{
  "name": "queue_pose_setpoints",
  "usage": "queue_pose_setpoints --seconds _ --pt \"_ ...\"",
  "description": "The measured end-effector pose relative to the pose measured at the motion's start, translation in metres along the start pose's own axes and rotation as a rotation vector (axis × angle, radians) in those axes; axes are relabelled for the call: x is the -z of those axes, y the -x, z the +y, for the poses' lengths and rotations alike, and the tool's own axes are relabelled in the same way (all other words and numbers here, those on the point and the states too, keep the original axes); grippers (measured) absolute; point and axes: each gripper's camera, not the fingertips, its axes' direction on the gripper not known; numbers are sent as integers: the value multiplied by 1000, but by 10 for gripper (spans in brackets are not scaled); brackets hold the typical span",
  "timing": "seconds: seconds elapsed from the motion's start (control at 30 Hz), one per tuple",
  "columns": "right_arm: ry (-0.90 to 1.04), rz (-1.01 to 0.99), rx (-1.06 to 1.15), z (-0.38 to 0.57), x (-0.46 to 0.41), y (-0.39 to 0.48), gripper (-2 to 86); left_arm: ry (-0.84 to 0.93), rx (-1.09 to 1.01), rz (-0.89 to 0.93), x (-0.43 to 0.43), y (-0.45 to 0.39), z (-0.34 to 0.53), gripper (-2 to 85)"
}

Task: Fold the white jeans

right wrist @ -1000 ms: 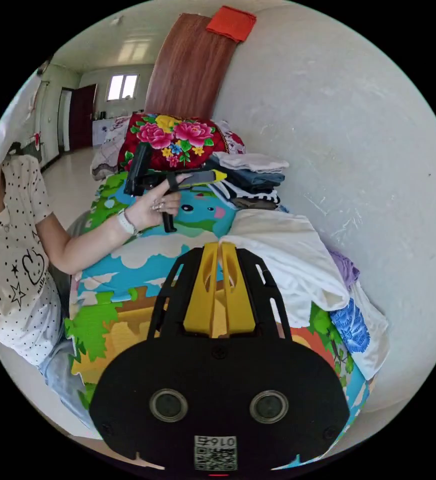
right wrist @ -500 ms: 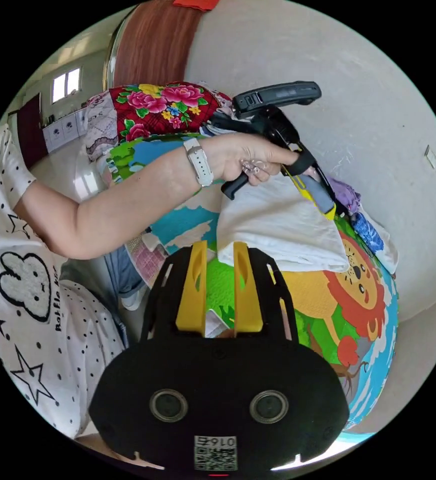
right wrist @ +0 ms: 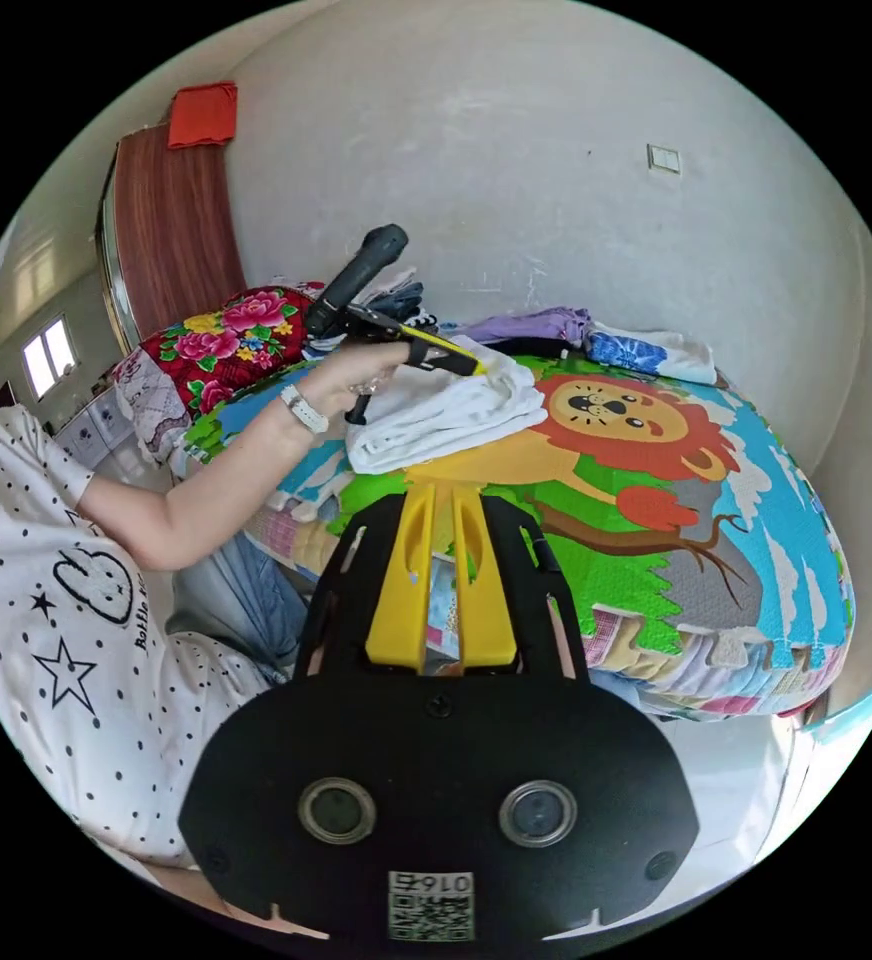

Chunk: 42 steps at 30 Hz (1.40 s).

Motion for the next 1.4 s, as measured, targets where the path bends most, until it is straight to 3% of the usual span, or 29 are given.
queue_pose_setpoints --seconds 0.13,0.33,0.43,0.5,0.67,0.8,0.93,1.03,1.17,1.27,1.33,1.4 --pt "-44 5 -24 1 13 -5 21 -164 203 -185 153 80 125 -10" --pt "-68 -67 30 -33 6 0 59 -164 637 -346 303 157 310 -10" --pt "-43 -90 121 -71 -9 11 118 -219 668 -578 359 154 346 -10" --pt "-10 -37 190 -108 -30 19 136 -244 614 -608 379 147 351 -10" --pt "233 -79 200 -173 -100 10 167 -213 469 -430 378 141 351 -10" --pt "362 -161 210 -189 -125 -3 140 -104 363 -226 348 137 352 -8" --pt "193 -158 247 -190 -84 -7 58 15 278 -113 318 132 355 -1" --pt "87 -354 225 -200 -46 -21 13 47 253 -38 302 130 359 41" --pt "-127 -795 133 -231 13 -51 1 33 236 -4 299 123 369 79" --pt "-251 -865 180 -265 62 -49 -1 -189 202 14 333 108 388 78" --pt "-335 -803 272 -286 99 -35 -2 -338 233 -82 365 100 408 65" --pt "-434 -791 321 -313 148 -22 -3 -372 292 -166 378 96 424 70"
